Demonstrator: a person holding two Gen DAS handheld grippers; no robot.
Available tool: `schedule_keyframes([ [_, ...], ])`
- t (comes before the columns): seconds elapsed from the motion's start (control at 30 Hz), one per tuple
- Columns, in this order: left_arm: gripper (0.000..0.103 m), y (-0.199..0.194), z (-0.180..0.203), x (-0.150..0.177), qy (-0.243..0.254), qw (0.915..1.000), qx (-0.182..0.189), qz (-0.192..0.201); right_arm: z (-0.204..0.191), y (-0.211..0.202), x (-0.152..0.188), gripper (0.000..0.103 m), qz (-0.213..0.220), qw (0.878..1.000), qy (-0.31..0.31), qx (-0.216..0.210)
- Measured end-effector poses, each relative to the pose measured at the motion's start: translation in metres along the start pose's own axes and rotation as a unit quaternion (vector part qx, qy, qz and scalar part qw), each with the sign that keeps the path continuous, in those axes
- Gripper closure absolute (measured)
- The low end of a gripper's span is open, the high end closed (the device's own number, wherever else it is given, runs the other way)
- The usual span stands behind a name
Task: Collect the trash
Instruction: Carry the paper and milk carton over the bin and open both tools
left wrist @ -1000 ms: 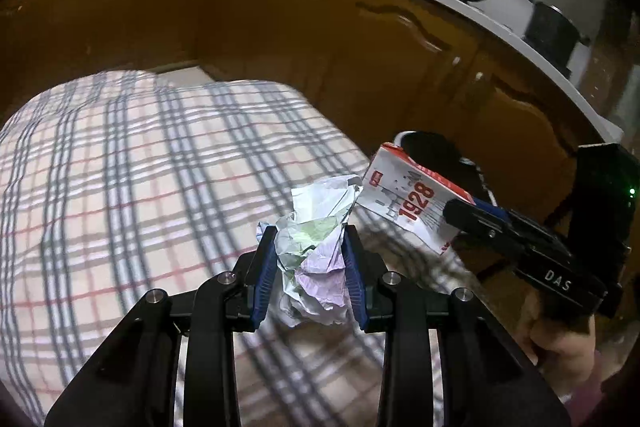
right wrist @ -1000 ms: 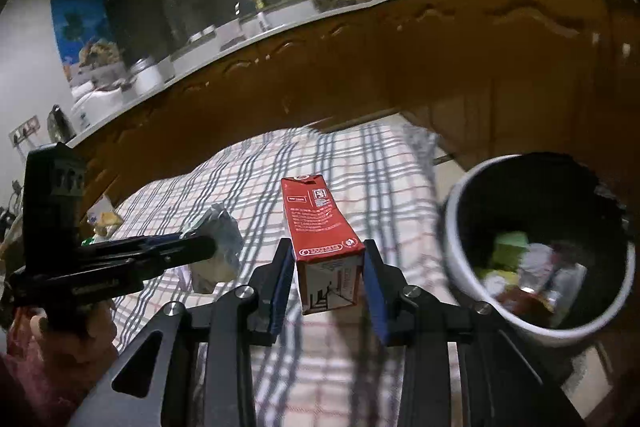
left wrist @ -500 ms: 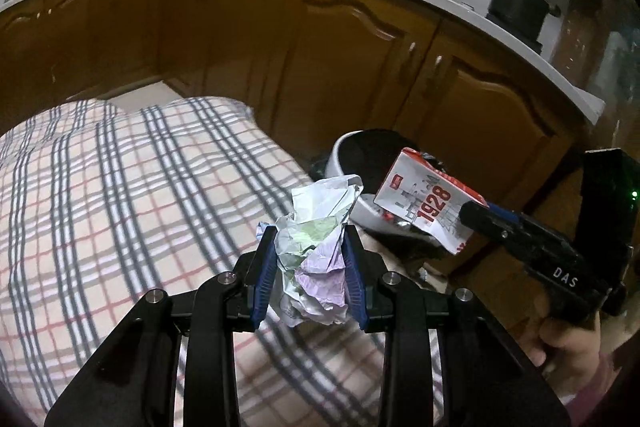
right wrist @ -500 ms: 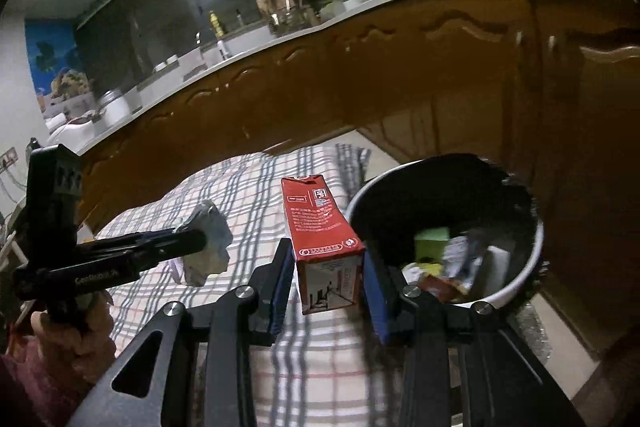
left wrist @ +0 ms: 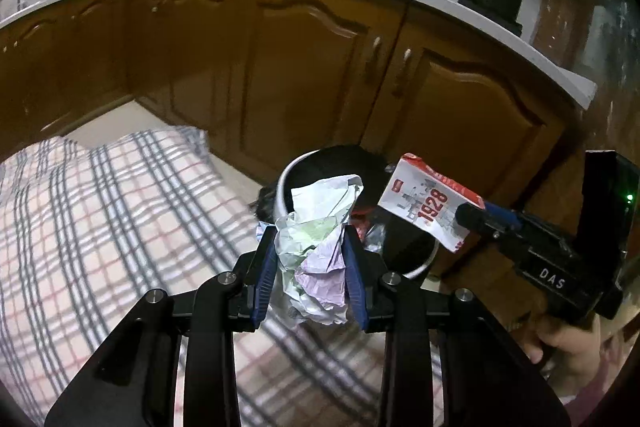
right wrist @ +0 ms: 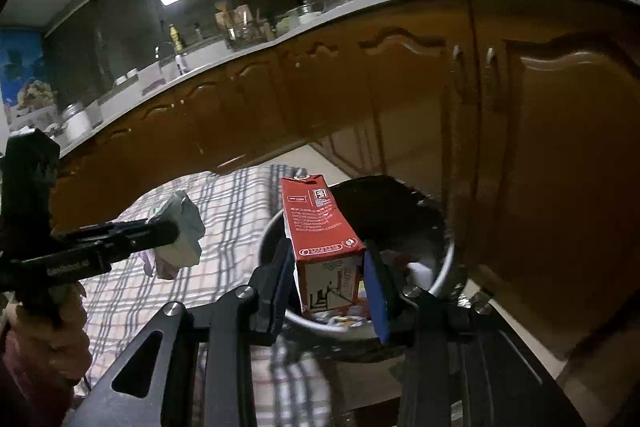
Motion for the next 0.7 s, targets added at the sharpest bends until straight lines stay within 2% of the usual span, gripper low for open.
schedule_keyframes([
  [0.33, 0.073, 0.051, 0.033, -0.016, 0.031, 0.9986, 0.01, -0.041, 0.03, 0.015, -0.005, 0.069, -0.019, 0.999, 0.006, 0.027],
  [0.7, 0.073, 0.09, 0.036, -0.012, 0.03, 0.9968, 0.005, -0.074, 0.048, 0.039, 0.001, 0.069, -0.05, 0.998, 0.014, 0.023],
])
Point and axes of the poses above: each gripper's, at about its wrist camera, not at the fingertips, and y roughly the way its jaws point, z to its right, x to its underside, the point moved 8 cm from there along y, roughly the way its jaws point, and after that the axes turned 4 degrees about -x, right-handed, at the moved point
